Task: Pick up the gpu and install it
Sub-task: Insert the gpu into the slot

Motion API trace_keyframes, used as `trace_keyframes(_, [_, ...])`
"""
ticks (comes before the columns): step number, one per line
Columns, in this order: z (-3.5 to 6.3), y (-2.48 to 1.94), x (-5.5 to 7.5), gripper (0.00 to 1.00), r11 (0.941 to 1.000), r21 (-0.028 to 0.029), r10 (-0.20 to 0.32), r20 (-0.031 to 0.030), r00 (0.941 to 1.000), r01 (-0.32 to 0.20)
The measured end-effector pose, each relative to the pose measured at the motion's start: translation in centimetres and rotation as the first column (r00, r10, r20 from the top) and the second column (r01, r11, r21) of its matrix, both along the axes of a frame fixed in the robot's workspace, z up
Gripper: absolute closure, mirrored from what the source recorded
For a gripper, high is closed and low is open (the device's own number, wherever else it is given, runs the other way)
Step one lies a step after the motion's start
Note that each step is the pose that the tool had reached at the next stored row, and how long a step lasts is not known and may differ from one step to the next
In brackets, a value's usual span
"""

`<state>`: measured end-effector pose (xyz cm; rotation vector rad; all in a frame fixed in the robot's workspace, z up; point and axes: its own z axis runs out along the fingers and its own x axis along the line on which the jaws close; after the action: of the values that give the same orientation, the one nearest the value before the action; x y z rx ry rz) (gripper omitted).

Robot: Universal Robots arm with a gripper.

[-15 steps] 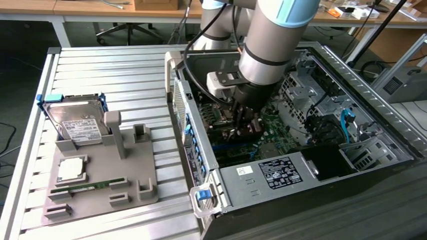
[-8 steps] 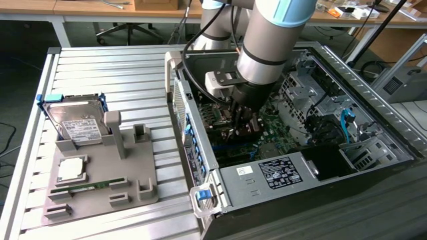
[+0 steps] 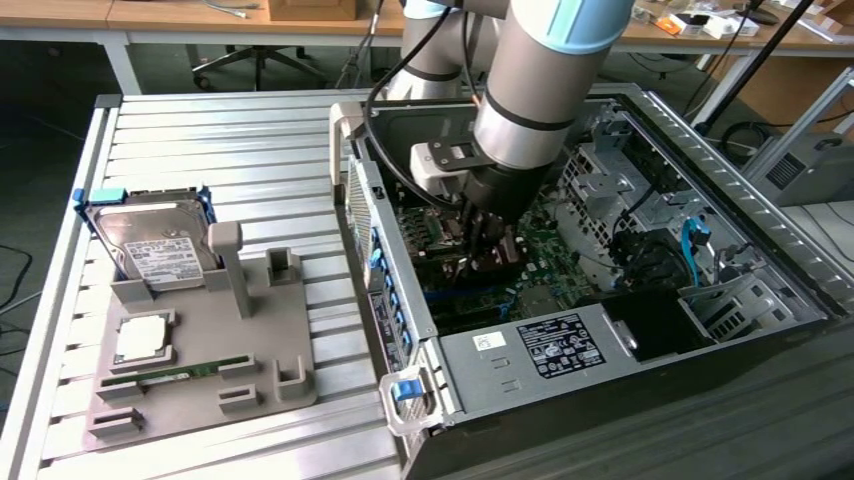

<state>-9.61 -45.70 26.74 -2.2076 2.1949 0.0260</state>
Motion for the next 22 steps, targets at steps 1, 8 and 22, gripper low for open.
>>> trace_keyframes(1, [0.06,0.00,0.07,0.73,1.0000,-0.0003,0.000,0.0000,1.0000,0.000])
trace_keyframes(8, [0.82,0.00,0.09,0.73,1.0000,0.0003,0.000,0.0002,1.0000,0.000])
trace_keyframes(22, [0.83,0.00,0.09,0.73,1.0000,0.0001,0.000,0.0190,0.9998,0.000])
